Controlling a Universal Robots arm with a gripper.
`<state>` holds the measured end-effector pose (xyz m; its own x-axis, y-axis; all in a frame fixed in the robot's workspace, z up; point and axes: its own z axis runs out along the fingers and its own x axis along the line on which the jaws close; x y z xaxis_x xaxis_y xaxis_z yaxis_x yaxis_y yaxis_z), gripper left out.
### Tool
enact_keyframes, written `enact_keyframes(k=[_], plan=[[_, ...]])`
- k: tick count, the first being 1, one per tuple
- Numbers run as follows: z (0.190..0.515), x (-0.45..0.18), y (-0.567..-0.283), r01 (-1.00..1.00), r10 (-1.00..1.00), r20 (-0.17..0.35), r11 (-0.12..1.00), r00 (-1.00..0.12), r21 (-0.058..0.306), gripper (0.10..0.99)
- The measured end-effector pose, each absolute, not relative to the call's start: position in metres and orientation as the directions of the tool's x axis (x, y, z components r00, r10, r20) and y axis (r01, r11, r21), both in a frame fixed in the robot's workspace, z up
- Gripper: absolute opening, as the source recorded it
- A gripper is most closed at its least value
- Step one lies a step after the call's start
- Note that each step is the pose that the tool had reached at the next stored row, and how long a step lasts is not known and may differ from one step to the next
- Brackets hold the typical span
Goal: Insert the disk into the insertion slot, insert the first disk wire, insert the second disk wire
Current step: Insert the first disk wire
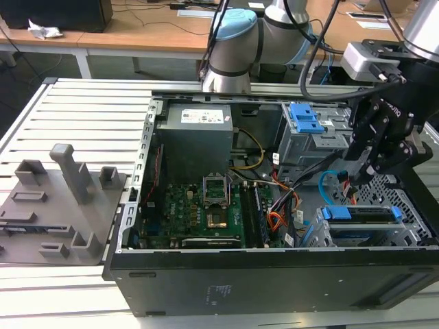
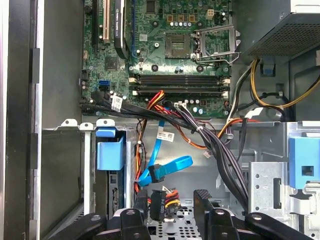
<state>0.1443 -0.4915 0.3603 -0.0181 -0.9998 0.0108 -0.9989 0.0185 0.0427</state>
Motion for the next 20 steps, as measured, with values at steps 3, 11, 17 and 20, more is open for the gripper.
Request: enact_keyframes(k=[3,11,17,20], plan=[[0.3577,0.1443,-0.4918,-0.999,-1.000,0.011,0.019,-0.018,0.043,0.494],[0.3526,0.1443,-0.4920,-0.999,-1.000,0.011,0.019,-0.018,0.043,0.494],[0.3522,0.1442,-0.4921,-0.999,-0.999,0.031,0.019,-0.018,0.042,0.494],[0.3522,0.1443,-0.4921,-0.999,-0.999,0.031,0.019,-0.018,0.042,0.412]])
